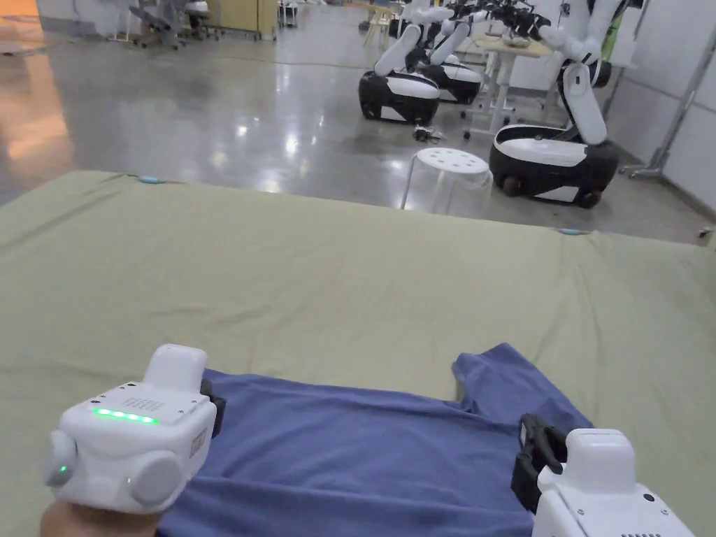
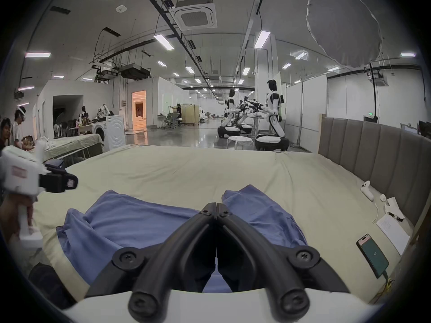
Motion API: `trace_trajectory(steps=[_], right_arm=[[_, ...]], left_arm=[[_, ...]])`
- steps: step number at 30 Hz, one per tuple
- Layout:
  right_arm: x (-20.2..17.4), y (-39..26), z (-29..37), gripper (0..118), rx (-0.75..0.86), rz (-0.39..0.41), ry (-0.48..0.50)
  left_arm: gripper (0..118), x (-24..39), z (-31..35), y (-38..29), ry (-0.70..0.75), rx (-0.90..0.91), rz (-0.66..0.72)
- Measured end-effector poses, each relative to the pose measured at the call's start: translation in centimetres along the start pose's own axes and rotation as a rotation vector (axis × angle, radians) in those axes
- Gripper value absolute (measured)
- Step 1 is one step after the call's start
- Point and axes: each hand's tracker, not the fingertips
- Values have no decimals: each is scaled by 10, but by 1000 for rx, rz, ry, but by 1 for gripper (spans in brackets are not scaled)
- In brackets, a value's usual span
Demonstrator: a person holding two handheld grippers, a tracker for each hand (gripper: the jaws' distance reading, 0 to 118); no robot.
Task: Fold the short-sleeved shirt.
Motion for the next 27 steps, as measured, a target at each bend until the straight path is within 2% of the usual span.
trace_trajectory(steps=[3, 4, 5, 6, 10, 12, 13, 14, 15, 17, 18, 19, 21, 22, 23, 25, 26, 27], right_arm=[[7, -4, -12, 1, -41, -10, 12], [10, -6, -16, 1, -56, -12, 29], [13, -10, -20, 1, -65, -7, 21], [19, -16, -26, 1, -84, 4, -3], [50, -25, -39, 1, -158, -8, -56], [71, -24, -50, 1, -193, 21, -110], [83, -22, -60, 3, -228, 35, -127], [96, -20, -75, 12, -289, 46, -137], [110, -18, -93, 29, -341, 48, -143], [138, -17, -136, 96, -471, 21, -130], [151, -18, -162, 114, -546, -11, -119], [160, -20, -181, 116, -596, -30, -133], [174, -21, -211, 106, -594, -39, -149], [177, -22, -223, 93, -612, -43, -173], [181, -26, -235, 86, -654, -64, -185], [184, -31, -247, 62, -747, -99, -157], [181, -30, -246, 28, -729, -87, -161], [175, -24, -238, 10, -671, -39, -183]], left_arm=[[6, -22, -60, 19, 14, -127, 1], [28, -25, -77, 24, 27, -144, -13], [58, -25, -89, 29, 55, -190, -49], [76, -26, -109, 31, 83, -218, -73], [78, -18, -155, 30, 75, -285, -104], [76, -19, -162, 28, 28, -310, -77], [59, -22, -155, 29, 24, -297, -80], [20, -20, -146, 33, -11, -271, -112], [5, -15, -135, 35, -32, -214, -120], [5, -12, -111, 38, 4, -144, -172], [5, -12, -100, 40, -27, -134, -149], [5, -13, -90, 43, -93, -115, -100], [5, -11, -63, 48, -81, -62, -88], [5, -9, -57, 49, -75, -62, -101], [5, -8, -52, 51, -74, -60, -101], [5, -10, -50, 53, -86, -60, -89], [5, -10, -49, 53, -86, -59, -82], [5, -11, -46, 52, -84, -53, -75]])
